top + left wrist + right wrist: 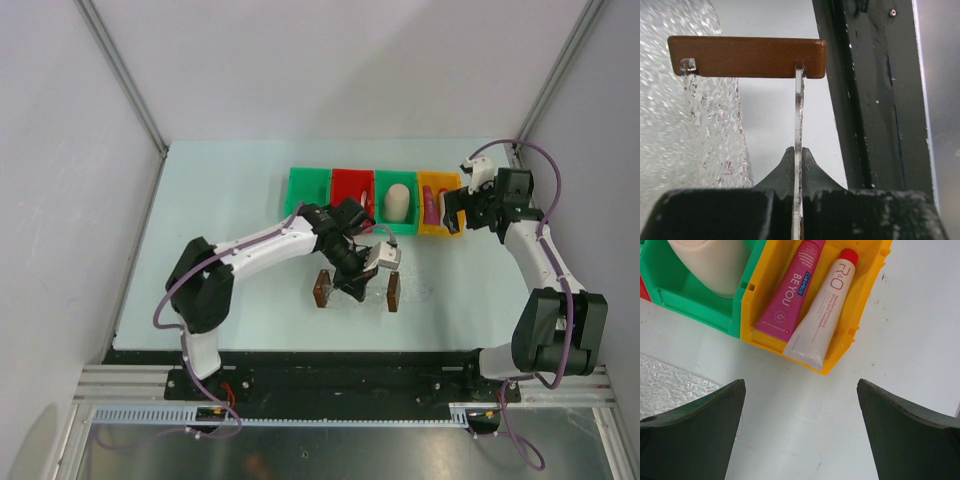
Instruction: Prepare toiletry sets of a toothbrush and toothpaste on the tray
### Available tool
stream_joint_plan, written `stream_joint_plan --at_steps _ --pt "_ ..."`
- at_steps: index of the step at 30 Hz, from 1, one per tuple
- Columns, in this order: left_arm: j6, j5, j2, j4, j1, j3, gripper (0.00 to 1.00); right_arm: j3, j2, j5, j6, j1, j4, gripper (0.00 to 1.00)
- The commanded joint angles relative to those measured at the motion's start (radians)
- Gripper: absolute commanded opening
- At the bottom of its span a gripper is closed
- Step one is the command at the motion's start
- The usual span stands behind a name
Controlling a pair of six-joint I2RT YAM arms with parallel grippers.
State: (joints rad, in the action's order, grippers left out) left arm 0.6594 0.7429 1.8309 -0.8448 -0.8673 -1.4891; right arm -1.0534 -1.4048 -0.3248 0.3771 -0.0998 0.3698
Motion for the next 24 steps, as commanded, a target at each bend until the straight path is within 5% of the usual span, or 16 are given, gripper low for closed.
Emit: stream_joint_plan --at_steps 1,11,24 --pt "0.094 0.134 0.033 -0.164 0.037 -0.089 0.00 -0.040 -0.016 0.012 0.013 0.009 -0.008 1.00" --pt "0.173 0.177 0.169 -0.371 0.067 -0.224 0.00 -0.040 -0.020 0.018 0.016 0.014 -0.005 1.00" --pt "0.158 0.165 0.274 -0.398 0.068 -0.341 0.00 -0.042 -0.019 0.012 0.016 0.015 -0.002 1.00"
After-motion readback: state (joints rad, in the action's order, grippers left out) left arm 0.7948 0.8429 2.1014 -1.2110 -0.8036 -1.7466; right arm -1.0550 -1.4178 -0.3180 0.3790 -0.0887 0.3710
